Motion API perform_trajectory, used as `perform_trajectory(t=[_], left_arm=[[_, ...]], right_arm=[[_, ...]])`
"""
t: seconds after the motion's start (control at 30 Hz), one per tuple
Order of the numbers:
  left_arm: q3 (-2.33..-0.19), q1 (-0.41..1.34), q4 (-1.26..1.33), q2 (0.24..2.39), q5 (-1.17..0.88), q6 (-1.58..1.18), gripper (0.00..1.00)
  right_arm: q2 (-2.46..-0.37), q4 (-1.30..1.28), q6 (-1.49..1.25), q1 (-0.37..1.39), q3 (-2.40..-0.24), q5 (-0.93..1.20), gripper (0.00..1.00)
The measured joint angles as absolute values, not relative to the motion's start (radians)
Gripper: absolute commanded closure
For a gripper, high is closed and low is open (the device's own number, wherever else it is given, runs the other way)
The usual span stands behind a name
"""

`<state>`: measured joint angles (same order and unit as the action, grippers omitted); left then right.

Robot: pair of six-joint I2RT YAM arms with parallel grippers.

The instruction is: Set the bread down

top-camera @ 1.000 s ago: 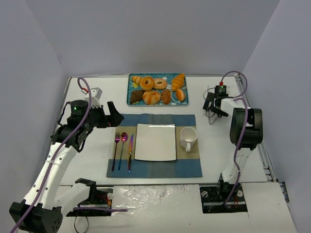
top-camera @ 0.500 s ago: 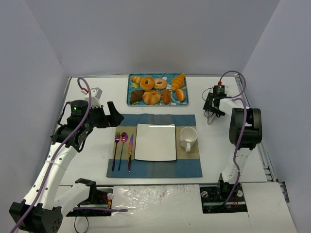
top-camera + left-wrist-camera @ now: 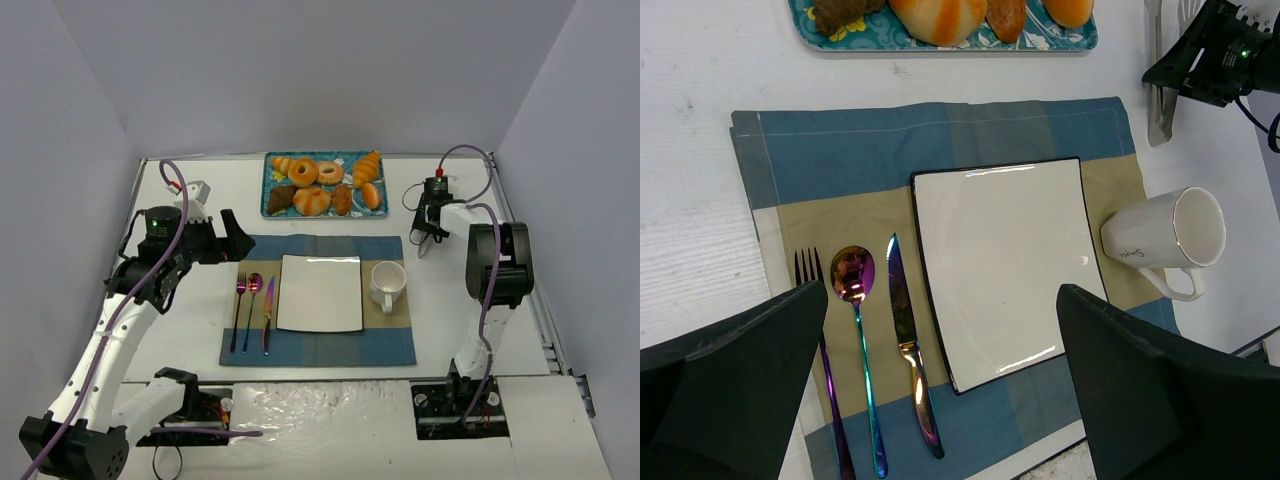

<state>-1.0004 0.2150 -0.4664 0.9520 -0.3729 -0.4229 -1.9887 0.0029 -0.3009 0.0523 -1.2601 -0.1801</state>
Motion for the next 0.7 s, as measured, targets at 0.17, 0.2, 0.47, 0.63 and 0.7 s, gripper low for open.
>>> perform_trajectory(t=[0.17, 0.2, 0.47, 0.63, 0.7], left_arm=[[-1.0, 0.215, -0.467, 0.952, -0.373, -0.423, 0.03], [-1.0, 0.215, -0.467, 0.952, -0.373, -0.423, 0.03], [-1.0, 0.215, -0.467, 0.952, -0.373, -0.422, 0.03], [-1.0, 0.215, -0.467, 0.952, -0.373, -0.422, 0.03], [-1.0, 0.215, -0.467, 0.952, -0.373, -0.422, 0.03]], right_arm=[[-1.969, -0.014, -0.312, 0.065, -1.239, -0.209, 0.53], [-1.962, -0.019, -0.313, 0.067, -1.234, -0.215, 0.53], [-1.869, -0.043, -0.314, 0.089, -1.218, -0.255, 0.52], [-1.815, -0.043, -0.313, 0.097, -1.218, -0.255, 0.52], [-1.803, -0.043, -0.313, 0.099, -1.218, -0.255, 0.52]])
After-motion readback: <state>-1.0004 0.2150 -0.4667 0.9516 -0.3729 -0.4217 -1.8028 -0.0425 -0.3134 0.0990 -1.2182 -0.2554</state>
